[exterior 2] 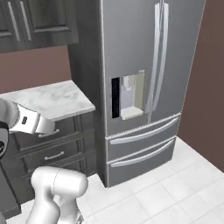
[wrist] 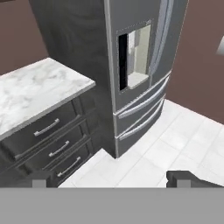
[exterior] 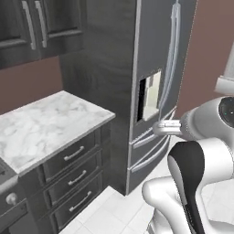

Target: Move the hot dog bun to the plate on the dining table and place the condiment next to that plate. Then navigate to the fridge and take the sausage and place it on the plate as well.

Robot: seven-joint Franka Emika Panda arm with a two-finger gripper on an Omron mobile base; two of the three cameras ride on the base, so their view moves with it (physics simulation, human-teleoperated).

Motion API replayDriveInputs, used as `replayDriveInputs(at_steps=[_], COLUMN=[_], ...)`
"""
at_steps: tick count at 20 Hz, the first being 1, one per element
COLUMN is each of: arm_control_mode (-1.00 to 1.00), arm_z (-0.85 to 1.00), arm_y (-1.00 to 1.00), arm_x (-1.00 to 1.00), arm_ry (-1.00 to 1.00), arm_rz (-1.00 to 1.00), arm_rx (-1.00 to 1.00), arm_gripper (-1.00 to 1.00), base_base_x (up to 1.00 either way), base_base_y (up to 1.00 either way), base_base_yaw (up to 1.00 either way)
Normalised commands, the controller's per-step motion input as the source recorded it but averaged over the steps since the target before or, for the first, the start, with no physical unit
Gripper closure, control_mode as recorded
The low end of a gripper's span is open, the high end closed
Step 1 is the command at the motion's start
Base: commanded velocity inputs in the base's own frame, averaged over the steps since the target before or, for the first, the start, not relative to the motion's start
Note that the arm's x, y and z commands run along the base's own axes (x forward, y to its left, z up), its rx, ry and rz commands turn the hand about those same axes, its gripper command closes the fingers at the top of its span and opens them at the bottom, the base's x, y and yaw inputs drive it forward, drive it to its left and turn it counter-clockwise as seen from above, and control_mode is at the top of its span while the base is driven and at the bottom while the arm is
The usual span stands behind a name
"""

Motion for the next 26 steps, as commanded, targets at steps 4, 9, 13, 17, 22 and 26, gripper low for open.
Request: replayDriveInputs(at_steps=[4, 9, 13, 17, 22, 26], arm_control_mode=[1.00, 1.00, 1.00, 1.00, 1.00, 1.00], arm_z=[0.00, 0.00, 0.00, 0.00, 0.00, 0.00], arm_y=[0.00, 0.00, 0.00, 0.00, 0.00, 0.00], arm_x=[0.00, 0.00, 0.00, 0.00, 0.00, 0.00], arm_ry=[0.00, 0.00, 0.00, 0.00, 0.00, 0.00], arm_rz=[0.00, 0.00, 0.00, 0.00, 0.00, 0.00], arm_rx=[0.00, 0.00, 0.00, 0.00, 0.00, 0.00], arm_gripper=[-1.00, -1.00, -1.00, -1.00, -1.00, -1.00], base_base_x=[0.38, 0.33, 0.04, 0.00, 0.02, 0.04], base_base_y=[-1.00, -1.00, -0.84, -0.74, -0.80, -0.86], base_base_yaw=[0.21, 0.22, 0.30, 0.38, 0.38, 0.36])
